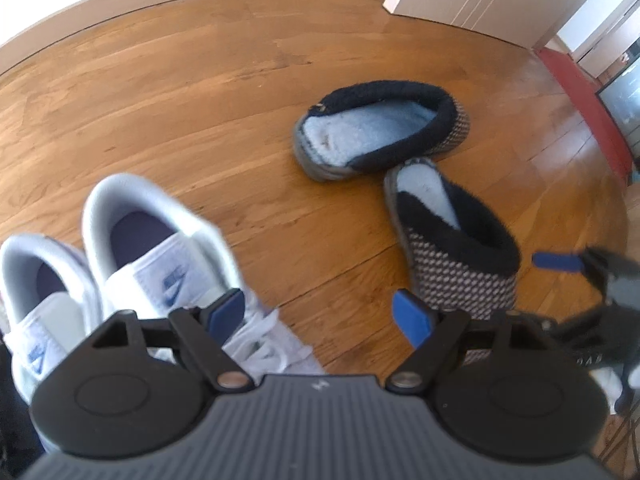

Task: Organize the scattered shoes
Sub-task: 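Carry the knit slippers with both grippers and set them beside the Nike sneakers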

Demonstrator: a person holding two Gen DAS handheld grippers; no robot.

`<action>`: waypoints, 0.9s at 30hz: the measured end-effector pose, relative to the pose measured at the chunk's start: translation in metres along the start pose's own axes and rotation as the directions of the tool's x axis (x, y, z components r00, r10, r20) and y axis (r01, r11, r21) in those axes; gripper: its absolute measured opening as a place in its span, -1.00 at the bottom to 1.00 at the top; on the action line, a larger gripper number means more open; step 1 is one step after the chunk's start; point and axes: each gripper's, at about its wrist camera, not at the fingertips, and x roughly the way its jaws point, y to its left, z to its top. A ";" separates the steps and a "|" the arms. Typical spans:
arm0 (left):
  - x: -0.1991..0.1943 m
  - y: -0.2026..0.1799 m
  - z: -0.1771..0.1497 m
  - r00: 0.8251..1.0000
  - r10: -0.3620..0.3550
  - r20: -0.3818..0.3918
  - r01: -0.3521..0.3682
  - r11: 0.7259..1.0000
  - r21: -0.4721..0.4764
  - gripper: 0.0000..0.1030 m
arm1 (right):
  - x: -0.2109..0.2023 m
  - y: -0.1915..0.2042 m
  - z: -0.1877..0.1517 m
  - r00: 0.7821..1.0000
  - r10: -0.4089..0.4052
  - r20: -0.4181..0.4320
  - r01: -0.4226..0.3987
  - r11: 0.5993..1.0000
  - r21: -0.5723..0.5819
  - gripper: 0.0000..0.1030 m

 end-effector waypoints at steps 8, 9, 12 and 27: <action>0.063 -0.059 0.021 0.973 -0.185 -0.139 0.188 0.982 0.011 0.61 | -0.013 -0.034 -0.018 0.998 -0.062 0.005 0.061 0.992 0.107 0.99; 0.072 -0.069 0.024 0.969 -0.191 -0.155 0.196 0.980 0.017 0.61 | -0.015 -0.034 -0.021 0.997 -0.073 0.002 0.072 0.992 0.099 0.99; 0.104 -0.088 0.024 0.946 -0.233 -0.225 0.235 0.972 -0.020 0.42 | -0.015 -0.039 -0.030 0.996 -0.085 -0.015 0.086 0.991 0.105 0.99; 0.038 0.005 -0.044 0.993 -0.095 -0.070 0.064 0.931 -0.360 -0.53 | -0.009 -0.050 -0.021 0.986 -0.166 0.011 0.166 0.985 0.050 0.99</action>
